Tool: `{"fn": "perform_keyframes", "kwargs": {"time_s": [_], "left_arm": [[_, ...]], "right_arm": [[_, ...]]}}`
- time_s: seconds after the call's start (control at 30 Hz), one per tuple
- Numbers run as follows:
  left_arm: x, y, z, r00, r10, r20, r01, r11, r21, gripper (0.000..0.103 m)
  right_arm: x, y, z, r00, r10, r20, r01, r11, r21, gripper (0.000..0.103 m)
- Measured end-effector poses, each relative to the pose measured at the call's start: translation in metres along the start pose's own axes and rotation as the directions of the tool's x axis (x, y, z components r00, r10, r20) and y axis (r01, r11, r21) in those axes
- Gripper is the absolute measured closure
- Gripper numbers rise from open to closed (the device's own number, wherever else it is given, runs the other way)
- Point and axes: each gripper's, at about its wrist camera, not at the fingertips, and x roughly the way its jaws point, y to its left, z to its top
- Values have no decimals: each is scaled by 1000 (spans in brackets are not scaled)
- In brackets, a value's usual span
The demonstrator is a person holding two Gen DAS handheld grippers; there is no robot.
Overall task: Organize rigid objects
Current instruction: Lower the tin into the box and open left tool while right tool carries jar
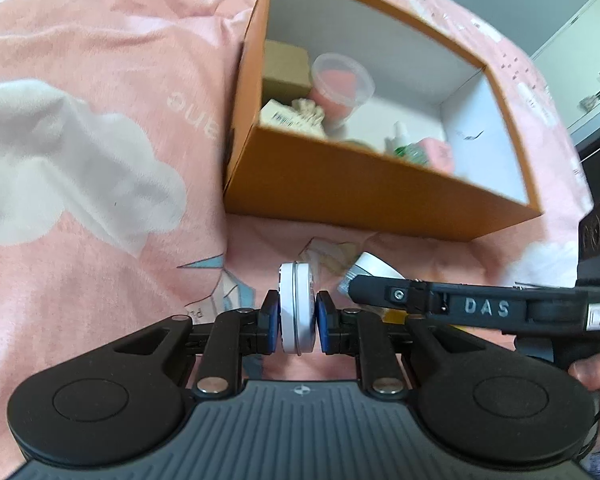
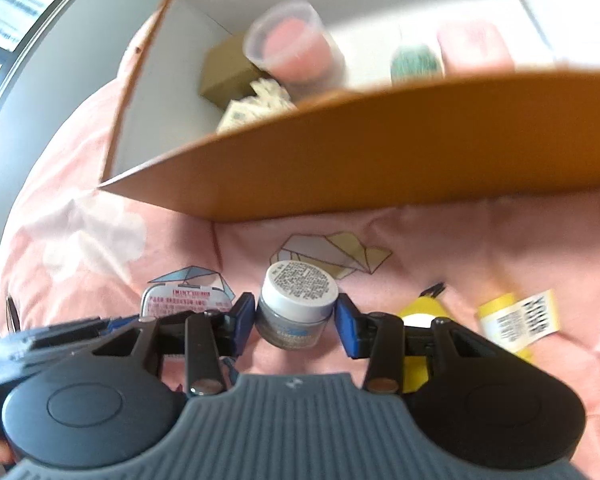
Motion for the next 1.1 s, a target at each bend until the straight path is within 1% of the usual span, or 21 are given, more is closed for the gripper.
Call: {"fn": "perform_keyframes", "kwargs": {"time_s": [0.17,0.3,0.43,0.5,0.53,0.63,0.73,0.83,0.93,1.03,1.1], "left_arm": [[-24,-14,12,997,-56,50,55,998,34,82],[-41,-28,30,990,-112,85,106,991,80,82],[-47,-46,56,983,-146,114,132,983,126,82],[-45,-54,70,978,-166,125,148,978,144,82],[-41,-58,77,978,-164,130,144,978,150,82],[-21,-66,99,976,-180,118,161,974,156,82],[14,-69,118,982,-170,88,156,977,142,82],[52,-68,132,988,-146,45,141,984,105,82],[83,-66,138,992,-128,14,127,990,64,82],[105,-64,140,995,-100,1,100,994,44,82],[113,-67,139,997,-79,0,79,995,58,82]], "right_arm": [[-39,9,-1,997,-21,77,28,995,-91,60],[-71,15,2,991,-19,135,39,989,-145,60],[-103,23,13,979,-34,203,76,977,-201,60],[-110,27,21,971,-48,234,104,967,-231,61],[-113,28,25,967,-58,247,120,962,-244,61],[-115,28,44,953,-107,284,185,946,-266,61],[-106,21,66,942,-162,293,241,936,-257,61],[-95,13,84,935,-203,291,280,925,-255,61],[-83,4,95,927,-237,290,313,914,-257,61],[-74,-5,102,931,-242,272,314,913,-261,61],[-66,-7,107,933,-246,261,315,910,-269,61]]}}
